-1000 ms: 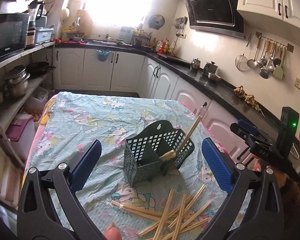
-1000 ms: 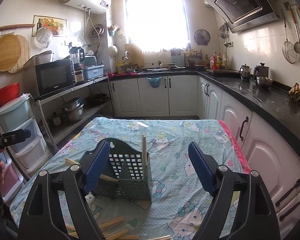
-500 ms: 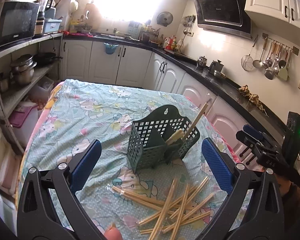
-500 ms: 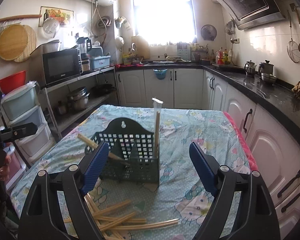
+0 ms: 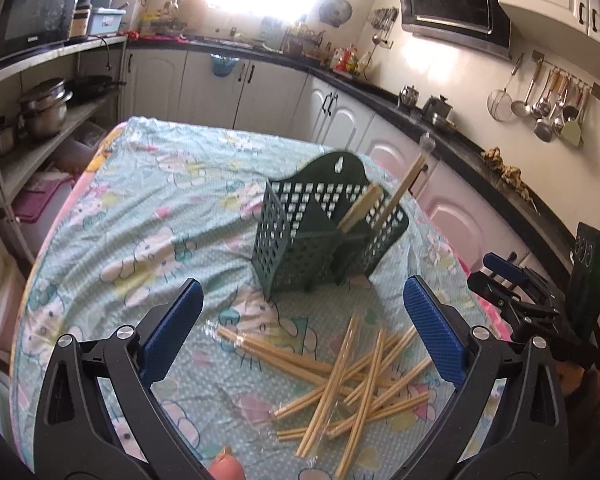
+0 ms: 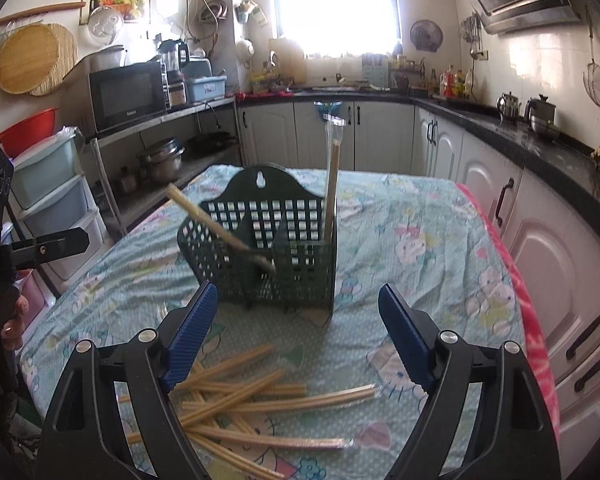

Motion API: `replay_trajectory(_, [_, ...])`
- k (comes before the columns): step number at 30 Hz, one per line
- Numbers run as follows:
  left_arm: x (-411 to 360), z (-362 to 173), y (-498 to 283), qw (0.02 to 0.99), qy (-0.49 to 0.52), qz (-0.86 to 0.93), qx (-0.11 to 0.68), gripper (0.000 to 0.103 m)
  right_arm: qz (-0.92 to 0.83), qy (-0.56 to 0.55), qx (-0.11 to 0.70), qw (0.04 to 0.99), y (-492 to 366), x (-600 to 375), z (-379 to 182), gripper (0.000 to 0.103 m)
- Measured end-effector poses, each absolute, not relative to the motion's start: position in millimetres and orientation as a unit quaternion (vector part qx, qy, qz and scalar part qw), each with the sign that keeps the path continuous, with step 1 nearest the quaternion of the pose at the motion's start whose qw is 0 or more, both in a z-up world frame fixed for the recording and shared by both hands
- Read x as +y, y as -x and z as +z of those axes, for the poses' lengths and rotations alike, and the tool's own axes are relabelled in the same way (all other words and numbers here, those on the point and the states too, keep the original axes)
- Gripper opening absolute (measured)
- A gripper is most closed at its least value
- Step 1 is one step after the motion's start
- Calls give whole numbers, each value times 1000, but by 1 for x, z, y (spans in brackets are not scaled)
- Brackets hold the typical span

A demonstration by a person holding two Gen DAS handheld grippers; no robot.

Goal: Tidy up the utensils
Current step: 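Withdraw both open tools from the caddy back toward the chopstick pile, then close the left gripper on a chopstick while the right gripper grasps another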

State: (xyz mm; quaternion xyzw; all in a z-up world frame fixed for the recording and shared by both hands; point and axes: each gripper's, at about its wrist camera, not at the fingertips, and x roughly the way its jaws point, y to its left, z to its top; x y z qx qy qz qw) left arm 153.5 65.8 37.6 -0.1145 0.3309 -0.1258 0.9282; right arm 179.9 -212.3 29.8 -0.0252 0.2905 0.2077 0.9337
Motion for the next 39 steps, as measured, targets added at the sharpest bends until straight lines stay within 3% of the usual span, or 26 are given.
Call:
replay_trajectory(17, [47,-20,-124,904,93,-157,387,92,186,34,345,919,-165,-225,-13,80])
replay_trajectory(30, [30,-61,-106,880,70,-183,433,65,169,28,383,908,-170,-242,-46,76])
replay_trajectory(39, [28,-77,-105,870,63,-187,451,38,143,-46,460,875,-205,-252,-72,54])
